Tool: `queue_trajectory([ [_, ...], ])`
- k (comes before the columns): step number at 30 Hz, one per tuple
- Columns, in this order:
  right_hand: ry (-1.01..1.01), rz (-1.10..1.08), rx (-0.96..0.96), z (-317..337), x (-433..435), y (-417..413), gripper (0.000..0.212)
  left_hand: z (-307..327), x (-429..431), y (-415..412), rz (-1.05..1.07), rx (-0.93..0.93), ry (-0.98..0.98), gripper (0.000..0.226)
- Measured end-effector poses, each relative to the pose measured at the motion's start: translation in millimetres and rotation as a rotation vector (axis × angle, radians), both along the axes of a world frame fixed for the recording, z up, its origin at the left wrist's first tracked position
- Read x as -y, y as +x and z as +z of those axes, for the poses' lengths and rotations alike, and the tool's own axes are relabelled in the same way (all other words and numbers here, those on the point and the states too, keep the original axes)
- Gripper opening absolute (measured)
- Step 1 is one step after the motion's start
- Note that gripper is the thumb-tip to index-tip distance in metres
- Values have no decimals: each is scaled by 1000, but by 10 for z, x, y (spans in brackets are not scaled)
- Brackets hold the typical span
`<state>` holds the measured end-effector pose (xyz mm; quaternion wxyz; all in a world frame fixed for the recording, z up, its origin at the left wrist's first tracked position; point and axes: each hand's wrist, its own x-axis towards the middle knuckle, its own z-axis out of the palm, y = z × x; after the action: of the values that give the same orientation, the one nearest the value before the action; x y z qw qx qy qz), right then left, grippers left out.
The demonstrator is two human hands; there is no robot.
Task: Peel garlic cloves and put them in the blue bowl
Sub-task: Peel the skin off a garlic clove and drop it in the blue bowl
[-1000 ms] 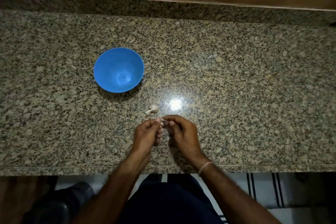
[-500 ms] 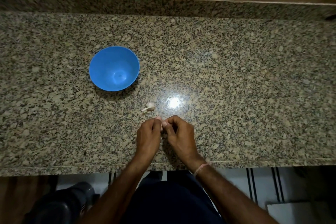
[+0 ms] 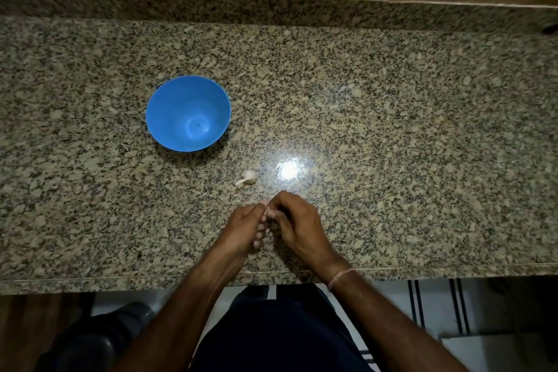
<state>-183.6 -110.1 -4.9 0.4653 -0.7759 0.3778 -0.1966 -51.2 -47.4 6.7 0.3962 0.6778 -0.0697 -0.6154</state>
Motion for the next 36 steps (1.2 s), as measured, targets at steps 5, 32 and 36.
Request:
queue_trajectory([
  [5, 247, -133, 84, 4, -55, 52, 5, 46, 17, 46, -128, 356, -126, 43],
  [32, -275, 148, -189, -65, 641, 663, 28, -66, -47, 72, -106, 760, -89, 9],
  [36, -386, 219, -252, -109, 716, 608, 15, -91, -47, 61, -103, 771, -77, 11],
])
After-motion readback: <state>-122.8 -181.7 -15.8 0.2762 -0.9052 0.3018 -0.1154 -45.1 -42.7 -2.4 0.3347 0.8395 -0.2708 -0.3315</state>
